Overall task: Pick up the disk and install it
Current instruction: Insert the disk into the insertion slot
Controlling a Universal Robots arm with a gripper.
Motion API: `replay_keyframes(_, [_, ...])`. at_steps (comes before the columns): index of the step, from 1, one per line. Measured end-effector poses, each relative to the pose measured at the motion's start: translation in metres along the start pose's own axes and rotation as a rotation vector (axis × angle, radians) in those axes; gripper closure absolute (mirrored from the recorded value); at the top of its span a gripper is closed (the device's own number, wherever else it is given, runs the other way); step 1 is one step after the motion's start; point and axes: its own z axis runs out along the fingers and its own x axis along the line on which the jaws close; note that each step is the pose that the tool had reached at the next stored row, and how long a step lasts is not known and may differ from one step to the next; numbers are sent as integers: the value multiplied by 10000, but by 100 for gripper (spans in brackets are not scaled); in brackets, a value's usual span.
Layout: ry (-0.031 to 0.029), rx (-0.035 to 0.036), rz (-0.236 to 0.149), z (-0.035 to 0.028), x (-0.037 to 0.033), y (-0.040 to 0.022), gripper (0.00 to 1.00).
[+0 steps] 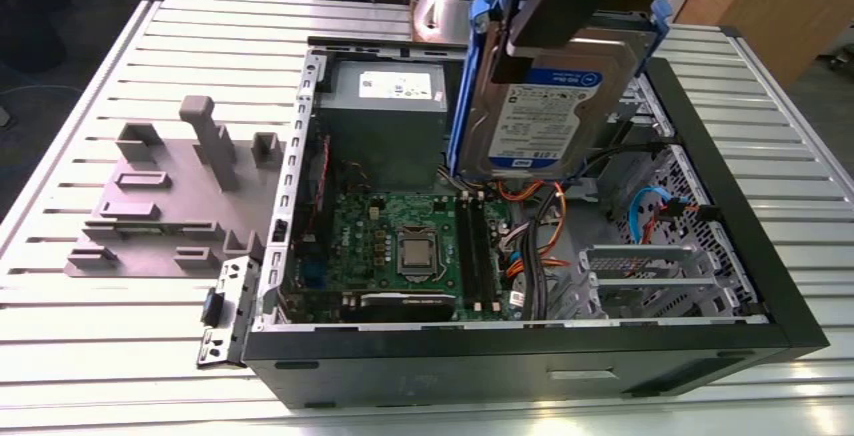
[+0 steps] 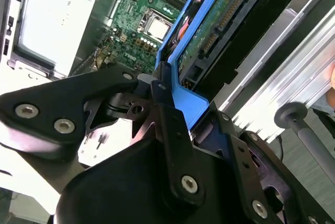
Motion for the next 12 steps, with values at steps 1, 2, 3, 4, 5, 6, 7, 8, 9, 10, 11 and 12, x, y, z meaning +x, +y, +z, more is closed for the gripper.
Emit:
replay_keyframes(1, [-1,1,0,1,16,-1,64])
replay_keyframes(2, [0,0,0,1,31,-3,64])
replay_keyframes(3, [0,0,-1,1,46,-4,64])
replay_keyframes(4, [0,0,0,2,62,-6,64])
replay_keyframes(5, [0,0,-1,3,77,-7,64])
replay_keyframes(6, [0,0,-1,4,91,-9,64])
replay_keyframes(7, [1,0,0,5,105,-11,64])
replay_keyframes(8, [0,0,-1,7,118,-15,64])
replay_keyframes(9, [-7,1,-1,8,130,-21,64])
replay_keyframes(10, [-21,0,-1,9,139,-25,64])
replay_keyframes(11, [-36,0,-1,11,149,-31,64])
replay_keyframes(12, [-41,0,-2,12,159,-35,64])
